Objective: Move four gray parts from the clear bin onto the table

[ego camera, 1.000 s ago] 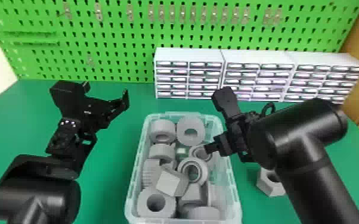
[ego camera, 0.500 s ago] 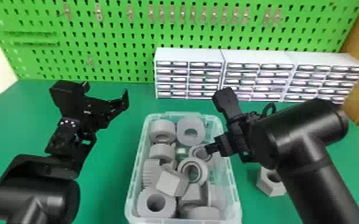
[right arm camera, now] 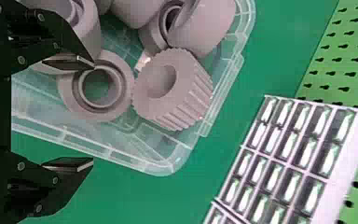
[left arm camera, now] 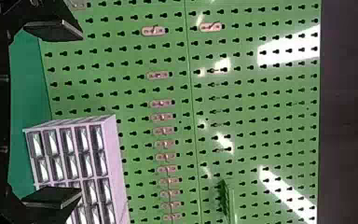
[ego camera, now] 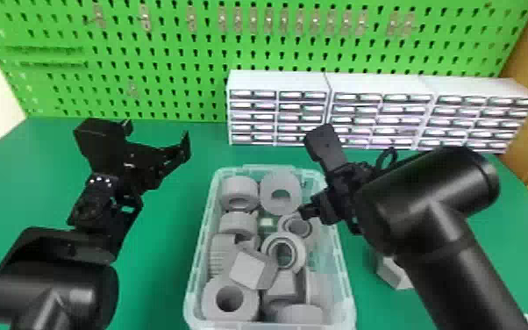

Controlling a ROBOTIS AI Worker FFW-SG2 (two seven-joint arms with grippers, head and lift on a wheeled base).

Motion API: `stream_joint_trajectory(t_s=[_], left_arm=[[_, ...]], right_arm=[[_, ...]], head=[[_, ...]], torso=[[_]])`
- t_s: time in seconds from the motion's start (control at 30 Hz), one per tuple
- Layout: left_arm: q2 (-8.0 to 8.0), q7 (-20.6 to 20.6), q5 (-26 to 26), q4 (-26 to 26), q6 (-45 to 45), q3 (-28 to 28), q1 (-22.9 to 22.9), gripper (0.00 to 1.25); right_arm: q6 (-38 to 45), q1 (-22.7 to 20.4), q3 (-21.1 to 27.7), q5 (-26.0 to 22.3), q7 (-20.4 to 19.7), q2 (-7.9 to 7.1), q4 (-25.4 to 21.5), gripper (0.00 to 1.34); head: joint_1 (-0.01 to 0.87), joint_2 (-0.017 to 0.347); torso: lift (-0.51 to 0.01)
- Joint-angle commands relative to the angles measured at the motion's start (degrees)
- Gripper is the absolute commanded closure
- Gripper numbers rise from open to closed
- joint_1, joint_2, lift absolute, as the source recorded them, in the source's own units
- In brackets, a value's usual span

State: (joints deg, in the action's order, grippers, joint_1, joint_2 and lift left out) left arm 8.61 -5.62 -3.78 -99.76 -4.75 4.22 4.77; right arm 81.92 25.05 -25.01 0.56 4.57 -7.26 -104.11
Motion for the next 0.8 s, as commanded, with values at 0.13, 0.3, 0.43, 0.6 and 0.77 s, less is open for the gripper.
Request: stream_joint_trajectory(t_s=[0.13, 0.3, 0.43, 0.6, 0.77], left_arm=[[0.00, 0.00, 0.00, 0.09, 0.00, 0.09, -0.03, 0.11], [0.00, 0.00, 0.00, 0.09, 0.00, 0.17, -0.03, 0.11], [0.00, 0.00, 0.00, 0.09, 0.00, 0.09, -0.03, 0.11], [0.00, 0.00, 0.00, 0.09, 0.00, 0.09, -0.11, 0.11], [0.00, 0.00, -0.09, 0.09, 0.00, 0.17, -0.11, 0.11]], right_arm=[[-4.49, 0.79, -5.13, 6.04, 0.00, 0.06, 3.03, 0.53], [-8.53, 0.97, -5.57, 6.48, 1.50, 0.41, 6.81, 0.53], [-10.38, 1.49, -6.72, 11.05, 4.05, 0.76, 9.27, 0.52], [-13.11, 2.20, -7.16, 13.95, 6.51, 0.85, 12.44, 0.52], [-16.27, 2.99, -7.42, 14.39, 6.77, 0.94, 16.22, 0.52]], head=[[0.678, 0.034], [0.678, 0.034], [0.678, 0.034], [0.678, 0.034], [0.678, 0.034]], torso=[[-0.050], [-0.050], [-0.050], [-0.050], [-0.050]])
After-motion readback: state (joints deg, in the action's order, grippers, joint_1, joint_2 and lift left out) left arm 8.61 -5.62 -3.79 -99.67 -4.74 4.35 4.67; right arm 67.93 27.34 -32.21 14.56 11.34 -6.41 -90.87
